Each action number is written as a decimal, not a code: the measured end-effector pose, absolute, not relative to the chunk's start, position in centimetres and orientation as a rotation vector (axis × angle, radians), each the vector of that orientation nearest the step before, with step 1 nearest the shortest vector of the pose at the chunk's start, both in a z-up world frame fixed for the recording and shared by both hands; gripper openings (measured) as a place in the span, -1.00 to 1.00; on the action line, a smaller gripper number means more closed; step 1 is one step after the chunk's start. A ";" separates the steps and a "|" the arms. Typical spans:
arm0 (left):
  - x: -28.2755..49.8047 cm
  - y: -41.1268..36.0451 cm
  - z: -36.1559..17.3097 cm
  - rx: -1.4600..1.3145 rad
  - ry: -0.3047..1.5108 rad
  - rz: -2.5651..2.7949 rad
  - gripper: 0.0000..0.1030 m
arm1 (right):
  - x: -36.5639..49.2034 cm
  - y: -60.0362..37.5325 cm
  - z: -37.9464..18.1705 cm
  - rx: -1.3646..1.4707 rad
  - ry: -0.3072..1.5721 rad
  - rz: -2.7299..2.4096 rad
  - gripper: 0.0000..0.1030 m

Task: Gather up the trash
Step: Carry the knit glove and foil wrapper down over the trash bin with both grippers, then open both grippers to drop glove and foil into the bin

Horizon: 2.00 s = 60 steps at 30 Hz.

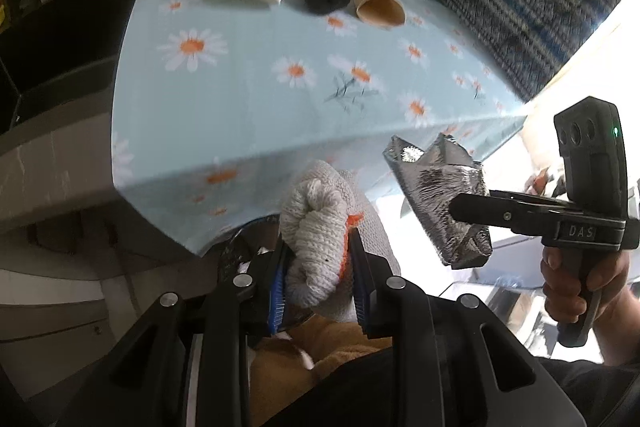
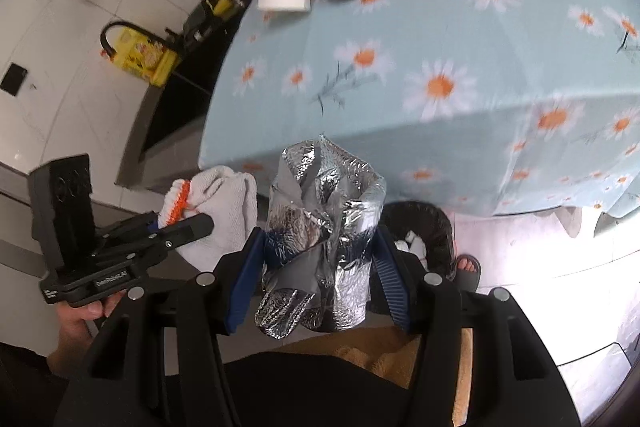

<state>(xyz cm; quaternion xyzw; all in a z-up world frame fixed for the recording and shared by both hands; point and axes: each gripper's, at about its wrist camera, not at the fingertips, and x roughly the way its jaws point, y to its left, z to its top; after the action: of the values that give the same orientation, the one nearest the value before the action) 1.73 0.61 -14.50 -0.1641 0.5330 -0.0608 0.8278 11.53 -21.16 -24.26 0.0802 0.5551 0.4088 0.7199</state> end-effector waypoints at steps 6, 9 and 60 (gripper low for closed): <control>0.6 0.8 -18.6 -0.350 1.239 -0.106 -0.50 | 11.1 -20.7 -29.2 0.194 1.334 0.851 0.08; 0.5 1.0 -20.9 -0.360 1.285 -0.101 -0.50 | 11.0 -20.3 -31.4 0.165 1.369 0.823 0.08; 1.7 0.3 -36.3 -0.447 1.521 0.010 0.16 | 12.0 -20.2 -45.5 0.283 1.574 0.629 0.49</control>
<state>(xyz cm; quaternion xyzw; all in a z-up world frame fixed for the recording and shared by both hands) 1.69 0.33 -36.29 -0.2010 0.6835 0.0047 0.7017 11.99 -20.17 -45.49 0.1249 0.6935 0.2773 0.6531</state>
